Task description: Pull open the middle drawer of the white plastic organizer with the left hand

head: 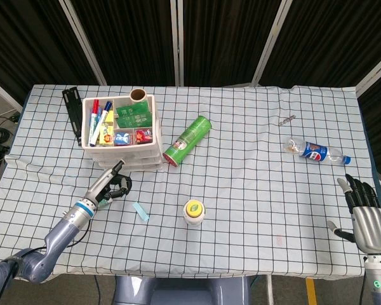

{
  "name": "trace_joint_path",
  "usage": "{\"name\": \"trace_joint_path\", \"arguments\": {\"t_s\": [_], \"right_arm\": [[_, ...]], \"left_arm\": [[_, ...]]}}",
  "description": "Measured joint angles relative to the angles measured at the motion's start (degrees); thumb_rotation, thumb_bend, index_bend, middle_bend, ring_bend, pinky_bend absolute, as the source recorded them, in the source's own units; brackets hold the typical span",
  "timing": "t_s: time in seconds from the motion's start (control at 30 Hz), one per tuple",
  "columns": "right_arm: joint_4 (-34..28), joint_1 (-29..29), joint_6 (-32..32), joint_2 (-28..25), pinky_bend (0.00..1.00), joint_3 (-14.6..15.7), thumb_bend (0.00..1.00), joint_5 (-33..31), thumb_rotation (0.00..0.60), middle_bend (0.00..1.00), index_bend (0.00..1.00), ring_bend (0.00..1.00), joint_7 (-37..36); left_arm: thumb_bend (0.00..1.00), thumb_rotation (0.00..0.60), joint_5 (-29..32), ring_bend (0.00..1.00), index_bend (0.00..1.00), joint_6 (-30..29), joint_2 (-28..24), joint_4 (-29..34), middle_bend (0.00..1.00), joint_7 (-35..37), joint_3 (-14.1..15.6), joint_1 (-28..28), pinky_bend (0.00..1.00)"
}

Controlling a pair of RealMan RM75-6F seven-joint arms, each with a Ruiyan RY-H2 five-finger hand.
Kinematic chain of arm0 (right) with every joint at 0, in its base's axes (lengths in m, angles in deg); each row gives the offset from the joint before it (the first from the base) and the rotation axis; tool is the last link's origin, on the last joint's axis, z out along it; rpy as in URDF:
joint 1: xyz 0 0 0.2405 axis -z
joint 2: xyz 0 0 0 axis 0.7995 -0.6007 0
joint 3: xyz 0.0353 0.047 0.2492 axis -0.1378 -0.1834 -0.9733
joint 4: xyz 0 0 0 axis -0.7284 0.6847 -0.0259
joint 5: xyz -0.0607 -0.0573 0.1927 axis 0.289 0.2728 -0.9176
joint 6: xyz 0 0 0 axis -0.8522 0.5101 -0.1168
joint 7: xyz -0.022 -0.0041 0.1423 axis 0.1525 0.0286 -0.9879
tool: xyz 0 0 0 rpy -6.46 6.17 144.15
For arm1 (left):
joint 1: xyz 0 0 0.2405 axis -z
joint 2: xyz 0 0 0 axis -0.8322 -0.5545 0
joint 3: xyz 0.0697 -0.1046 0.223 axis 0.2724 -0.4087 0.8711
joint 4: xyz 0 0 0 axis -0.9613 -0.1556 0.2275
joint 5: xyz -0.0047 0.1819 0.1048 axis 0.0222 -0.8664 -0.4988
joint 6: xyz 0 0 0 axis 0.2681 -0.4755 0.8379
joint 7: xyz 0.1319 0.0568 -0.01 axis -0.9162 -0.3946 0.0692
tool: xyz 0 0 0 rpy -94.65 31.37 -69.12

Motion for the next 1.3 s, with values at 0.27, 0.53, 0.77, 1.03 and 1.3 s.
{"name": "trace_joint_path", "arguments": {"t_s": [0.27, 0.53, 0.77, 1.03, 1.3], "right_arm": [[-0.01, -0.01, -0.01, -0.05, 0.0, 0.05, 0.08, 0.13, 0.6, 0.0, 0.0, 0.0, -0.23], [0.05, -0.06, -0.16, 0.05, 0.0, 0.13, 0.08, 0.16, 0.6, 0.0, 0.0, 0.0, -0.09], [0.2, -0.15, -0.41, 0.23, 0.0, 0.1, 0.08, -0.09, 0.6, 0.0, 0.0, 0.0, -0.02], [0.09, -0.14, -0.4, 0.05, 0.0, 0.15, 0.08, 0.04, 0.6, 0.0, 0.0, 0.0, -0.44], [0.01, -0.1, -0.34, 0.1, 0.0, 0.21, 0.08, 0.08, 0.6, 0.0, 0.0, 0.0, -0.21]], "left_arm": [[0.88, 0.6, 2.55, 0.7, 0.0, 0.83, 0.84, -0.48, 0.7, -1.51, 0.03, 0.57, 0.66], [0.88, 0.6, 4.14, 0.7, 0.0, 1.79, 1.14, -1.02, 0.71, -2.4, -0.72, 1.48, 0.66], [0.88, 0.6, 4.04, 0.7, 0.04, 3.0, 0.73, 0.05, 0.7, -2.31, -1.22, 2.51, 0.66], [0.88, 0.6, 2.53, 0.7, 0.08, 2.09, -0.06, 1.51, 0.7, -2.04, 0.17, 1.73, 0.66], [0.88, 0.6, 0.72, 0.7, 0.08, 1.2, -0.26, 1.49, 0.7, -0.41, 1.5, 0.99, 0.66]]}}
